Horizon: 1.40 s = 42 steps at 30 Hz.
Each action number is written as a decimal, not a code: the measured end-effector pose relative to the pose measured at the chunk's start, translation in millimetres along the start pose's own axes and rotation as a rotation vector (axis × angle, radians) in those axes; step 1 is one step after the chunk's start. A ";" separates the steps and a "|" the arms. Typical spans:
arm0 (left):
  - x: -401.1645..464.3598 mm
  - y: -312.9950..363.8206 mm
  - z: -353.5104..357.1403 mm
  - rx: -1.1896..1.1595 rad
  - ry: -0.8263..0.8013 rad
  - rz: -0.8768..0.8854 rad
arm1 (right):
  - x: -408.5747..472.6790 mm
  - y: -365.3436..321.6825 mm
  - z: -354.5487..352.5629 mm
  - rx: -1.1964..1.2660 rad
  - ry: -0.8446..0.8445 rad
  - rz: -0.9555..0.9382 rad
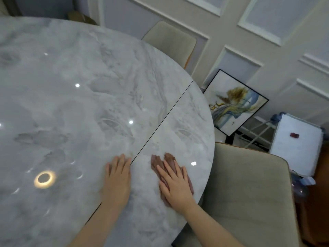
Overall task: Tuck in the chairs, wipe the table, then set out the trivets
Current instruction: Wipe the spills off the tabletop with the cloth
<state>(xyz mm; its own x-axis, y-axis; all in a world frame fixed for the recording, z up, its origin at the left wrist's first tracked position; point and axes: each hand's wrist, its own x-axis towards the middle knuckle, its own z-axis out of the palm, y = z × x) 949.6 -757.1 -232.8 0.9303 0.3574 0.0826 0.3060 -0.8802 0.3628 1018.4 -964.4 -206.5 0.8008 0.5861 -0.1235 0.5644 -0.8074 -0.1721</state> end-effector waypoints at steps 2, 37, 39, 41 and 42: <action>-12.0 -0.4 -0.8 0.013 -0.035 -0.023 | -6.3 7.3 -6.9 -0.015 -0.016 0.141; -215.0 83.2 -88.1 -0.141 -0.047 -0.356 | -180.6 -83.5 -61.6 1.257 -0.209 0.121; -226.6 77.6 -107.3 -0.315 -0.026 -0.441 | -185.6 -106.9 -76.9 1.352 -0.243 0.169; -231.6 77.4 -121.9 -0.431 -0.020 -0.484 | -182.5 -123.3 -79.9 1.399 -0.235 0.227; -237.3 74.1 -131.9 -0.464 -0.016 -0.505 | -179.5 -135.5 -77.0 1.418 -0.238 0.265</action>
<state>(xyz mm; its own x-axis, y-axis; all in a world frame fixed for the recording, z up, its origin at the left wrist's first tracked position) 724.8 -865.9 -103.0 0.7003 0.6811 -0.2135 0.5879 -0.3807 0.7137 813.6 -965.5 -85.7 0.7170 0.5445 -0.4352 -0.3707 -0.2308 -0.8996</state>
